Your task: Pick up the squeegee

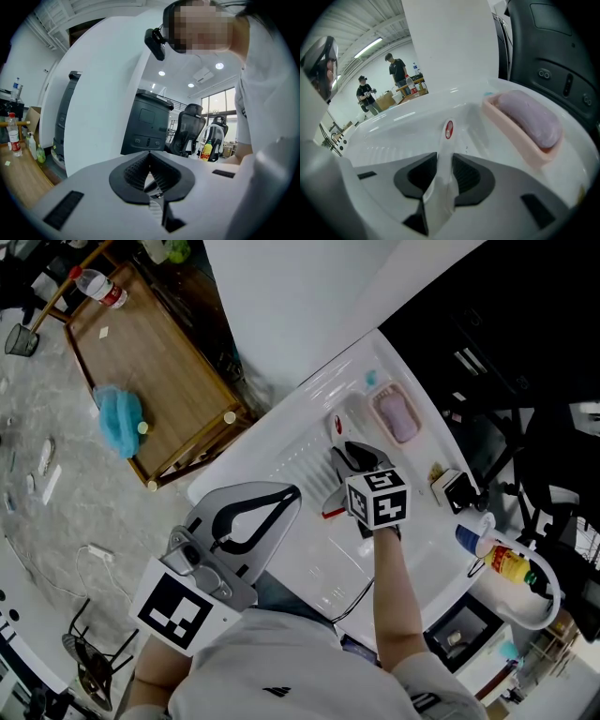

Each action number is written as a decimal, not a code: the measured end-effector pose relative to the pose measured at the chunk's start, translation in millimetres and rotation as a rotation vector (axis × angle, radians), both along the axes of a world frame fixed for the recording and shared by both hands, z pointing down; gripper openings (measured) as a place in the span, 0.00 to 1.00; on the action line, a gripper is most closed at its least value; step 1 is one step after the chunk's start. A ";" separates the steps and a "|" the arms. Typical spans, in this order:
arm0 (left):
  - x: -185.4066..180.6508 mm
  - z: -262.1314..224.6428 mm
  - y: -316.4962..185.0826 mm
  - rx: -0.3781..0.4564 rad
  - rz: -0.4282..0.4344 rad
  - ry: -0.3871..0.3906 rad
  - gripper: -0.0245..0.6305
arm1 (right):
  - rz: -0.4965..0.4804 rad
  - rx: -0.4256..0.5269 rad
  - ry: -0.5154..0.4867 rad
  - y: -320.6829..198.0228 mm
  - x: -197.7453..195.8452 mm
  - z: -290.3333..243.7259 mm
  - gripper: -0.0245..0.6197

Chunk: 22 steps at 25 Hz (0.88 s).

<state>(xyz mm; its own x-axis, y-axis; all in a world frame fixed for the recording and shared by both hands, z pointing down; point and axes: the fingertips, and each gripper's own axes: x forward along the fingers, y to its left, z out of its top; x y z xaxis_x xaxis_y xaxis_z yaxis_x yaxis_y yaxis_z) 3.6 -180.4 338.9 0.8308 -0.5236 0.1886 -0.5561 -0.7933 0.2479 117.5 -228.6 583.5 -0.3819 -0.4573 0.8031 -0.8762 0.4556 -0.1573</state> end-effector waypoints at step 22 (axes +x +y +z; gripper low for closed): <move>-1.7 -17.5 34.5 0.065 0.053 0.020 0.06 | 0.069 0.177 -0.046 10.8 -9.1 -65.3 0.20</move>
